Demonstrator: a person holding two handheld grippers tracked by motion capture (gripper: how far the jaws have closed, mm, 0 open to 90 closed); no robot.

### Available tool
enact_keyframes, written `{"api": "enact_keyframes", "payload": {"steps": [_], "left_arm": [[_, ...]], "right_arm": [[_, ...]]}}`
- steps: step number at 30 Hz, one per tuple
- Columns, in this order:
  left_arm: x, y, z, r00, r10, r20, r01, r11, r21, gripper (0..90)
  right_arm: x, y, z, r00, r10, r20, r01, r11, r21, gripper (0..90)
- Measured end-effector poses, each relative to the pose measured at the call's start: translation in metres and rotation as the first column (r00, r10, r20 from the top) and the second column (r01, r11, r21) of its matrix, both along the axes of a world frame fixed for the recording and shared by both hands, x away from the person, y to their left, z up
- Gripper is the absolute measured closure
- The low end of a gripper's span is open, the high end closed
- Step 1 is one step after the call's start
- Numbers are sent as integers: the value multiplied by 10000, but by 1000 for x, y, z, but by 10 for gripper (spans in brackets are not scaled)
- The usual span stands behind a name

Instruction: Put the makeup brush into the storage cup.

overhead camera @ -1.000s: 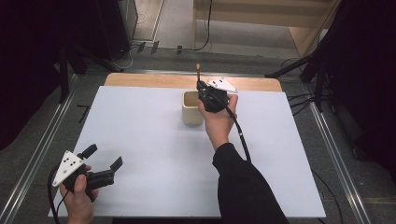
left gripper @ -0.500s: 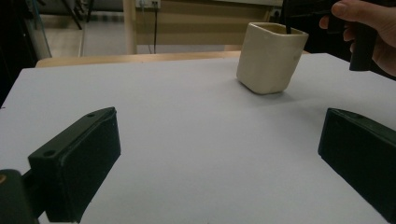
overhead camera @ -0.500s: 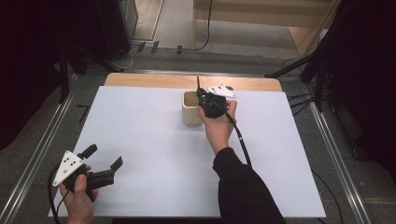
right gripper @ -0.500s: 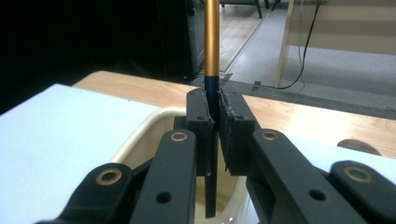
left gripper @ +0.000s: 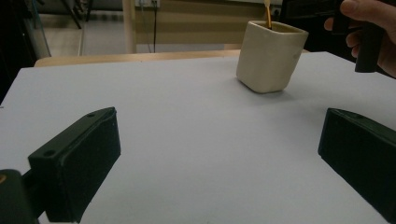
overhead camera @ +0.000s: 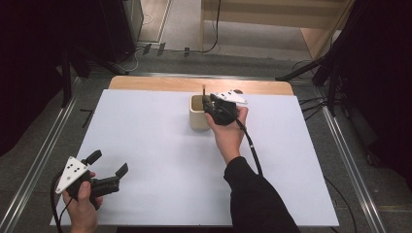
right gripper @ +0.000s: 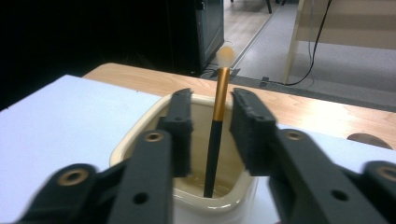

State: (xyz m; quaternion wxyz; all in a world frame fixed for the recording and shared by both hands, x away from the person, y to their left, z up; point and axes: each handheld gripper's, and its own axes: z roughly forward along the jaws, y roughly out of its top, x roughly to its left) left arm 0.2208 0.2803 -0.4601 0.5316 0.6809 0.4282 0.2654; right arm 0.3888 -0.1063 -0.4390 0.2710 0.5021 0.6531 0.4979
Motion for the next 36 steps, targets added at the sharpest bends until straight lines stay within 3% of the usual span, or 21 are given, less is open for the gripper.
{"api": "enact_keyframes", "payload": {"steps": [8,10,14,19,24,31,36], "left_arm": [[0,0,0,10000,-18,13,18,10000,-13,0],[0,0,0,10000,-25,14,25,10000,3,0],[0,-1,0,10000,-21,17,21,10000,1,0],[1,-1,0,10000,-48,9,48,10000,70,0],[0,-1,0,10000,-45,-2,45,10000,57,0],[0,-1,0,10000,-42,-11,42,10000,78,0],[0,-1,0,10000,-55,-1,55,9999,87,0]], "right_arm": [[-8,-14,1,9998,155,104,-153,9996,-224,427],[-13,-20,-1,9996,70,264,-57,9987,-509,384],[-18,-27,-2,9995,61,314,-47,9990,-445,307],[-27,-37,-5,9995,46,319,-30,9988,-489,250],[-38,-44,-12,9994,-75,323,110,9940,-1090,202],[-50,-56,-20,9996,218,182,-199,9950,-984,151],[-58,-65,-24,9997,136,216,-113,9943,-1057,143]]}}
